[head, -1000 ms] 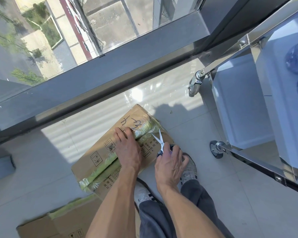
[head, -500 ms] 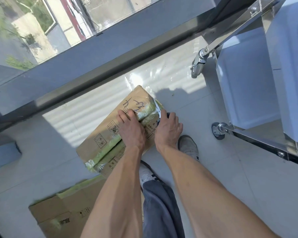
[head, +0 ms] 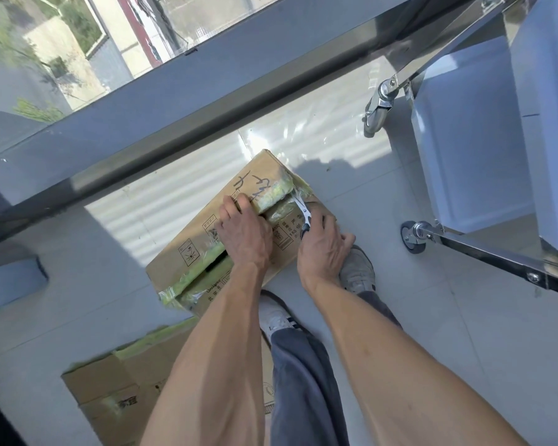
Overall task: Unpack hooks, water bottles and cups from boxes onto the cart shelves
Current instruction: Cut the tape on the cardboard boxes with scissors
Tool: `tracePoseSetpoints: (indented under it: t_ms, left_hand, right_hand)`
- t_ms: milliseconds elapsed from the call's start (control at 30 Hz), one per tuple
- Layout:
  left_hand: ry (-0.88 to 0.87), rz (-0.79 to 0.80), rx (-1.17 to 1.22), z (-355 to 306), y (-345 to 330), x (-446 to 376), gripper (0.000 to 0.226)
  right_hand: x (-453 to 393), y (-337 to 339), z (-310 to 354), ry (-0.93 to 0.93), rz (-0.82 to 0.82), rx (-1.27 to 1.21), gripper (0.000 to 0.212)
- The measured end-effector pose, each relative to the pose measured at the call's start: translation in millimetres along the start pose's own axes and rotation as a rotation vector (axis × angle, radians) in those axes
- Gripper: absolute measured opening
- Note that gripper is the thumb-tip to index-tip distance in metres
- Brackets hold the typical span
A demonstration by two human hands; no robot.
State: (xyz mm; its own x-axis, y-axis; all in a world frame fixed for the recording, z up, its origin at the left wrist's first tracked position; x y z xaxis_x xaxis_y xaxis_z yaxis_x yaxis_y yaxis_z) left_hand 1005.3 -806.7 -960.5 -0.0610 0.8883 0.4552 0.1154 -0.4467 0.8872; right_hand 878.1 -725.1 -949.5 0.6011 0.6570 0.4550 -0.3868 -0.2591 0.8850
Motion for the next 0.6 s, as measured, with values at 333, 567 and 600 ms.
tracePoseSetpoints:
  t_ms: [333,567,600]
  left_hand:
    - [0.276,0.028,0.039,7.5,-16.2,31.5,0.029]
    - [0.141,0.046,0.164,-9.2,-42.2,64.2,0.049]
    - [0.123,0.038,0.149,-9.9,-41.9,65.7,0.052]
  right_hand:
    - [8.1,12.8,-38.0,-0.263,0.025,-0.128,0.030]
    - [16.3,12.7,-55.4,-0.092,-0.005,-0.058,0.030]
    - [16.6,16.1,-58.9,-0.095,-0.039,-0.058,0.030]
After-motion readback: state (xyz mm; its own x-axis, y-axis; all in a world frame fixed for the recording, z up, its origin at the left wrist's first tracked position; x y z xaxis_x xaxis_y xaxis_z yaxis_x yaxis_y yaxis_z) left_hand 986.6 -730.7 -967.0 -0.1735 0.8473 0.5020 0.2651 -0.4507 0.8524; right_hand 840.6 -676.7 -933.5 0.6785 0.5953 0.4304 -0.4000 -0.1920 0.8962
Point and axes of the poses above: each hand's wrist, its own x-axis away from the middle knuckle, its own y-axis out of the back of the hand, z = x × y, the point moved 5 cm from there along -x, towards the middle knuckle
